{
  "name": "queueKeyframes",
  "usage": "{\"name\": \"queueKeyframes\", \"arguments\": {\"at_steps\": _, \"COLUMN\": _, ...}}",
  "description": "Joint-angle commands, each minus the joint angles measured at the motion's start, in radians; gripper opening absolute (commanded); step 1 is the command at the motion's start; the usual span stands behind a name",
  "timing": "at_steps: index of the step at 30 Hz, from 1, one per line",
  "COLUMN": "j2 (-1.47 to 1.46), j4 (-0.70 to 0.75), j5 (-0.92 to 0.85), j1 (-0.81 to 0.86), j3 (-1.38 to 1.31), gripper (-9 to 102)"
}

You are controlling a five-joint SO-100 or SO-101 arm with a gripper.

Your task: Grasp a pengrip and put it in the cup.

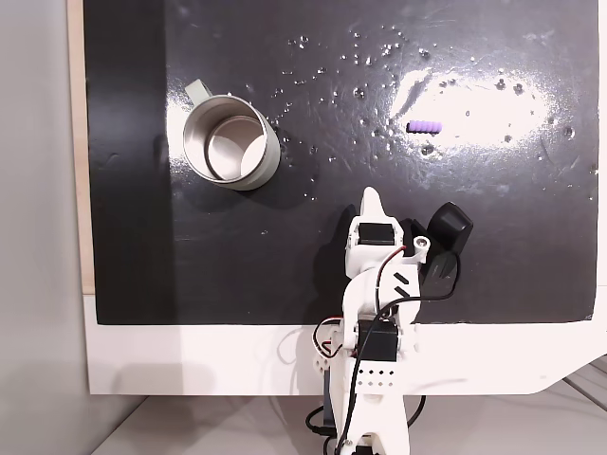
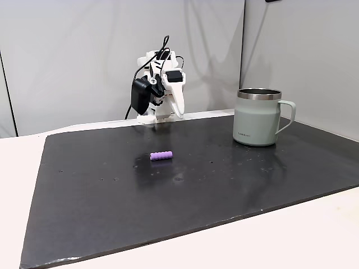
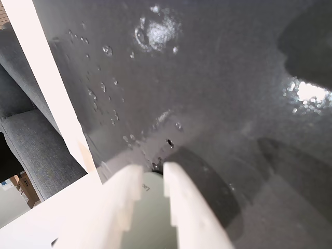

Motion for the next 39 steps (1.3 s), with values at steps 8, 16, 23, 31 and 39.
{"name": "queueKeyframes", "arguments": {"at_steps": 8, "j2": 0.009, "j4": -0.023, "j5": -0.031, "j1": -0.021, "j3": -0.008, "gripper": 0}}
{"name": "queueKeyframes", "arguments": {"at_steps": 16, "j2": 0.009, "j4": 0.054, "j5": -0.069, "j1": -0.002, "j3": -0.107, "gripper": 0}}
{"name": "queueKeyframes", "arguments": {"at_steps": 23, "j2": -0.262, "j4": 0.117, "j5": -0.086, "j1": 0.017, "j3": -0.437, "gripper": 0}}
{"name": "queueKeyframes", "arguments": {"at_steps": 31, "j2": -0.747, "j4": 0.156, "j5": -0.025, "j1": 0.095, "j3": -0.83, "gripper": 0}}
{"name": "queueKeyframes", "arguments": {"at_steps": 39, "j2": -1.124, "j4": 0.293, "j5": -0.018, "j1": 0.137, "j3": -1.207, "gripper": 0}}
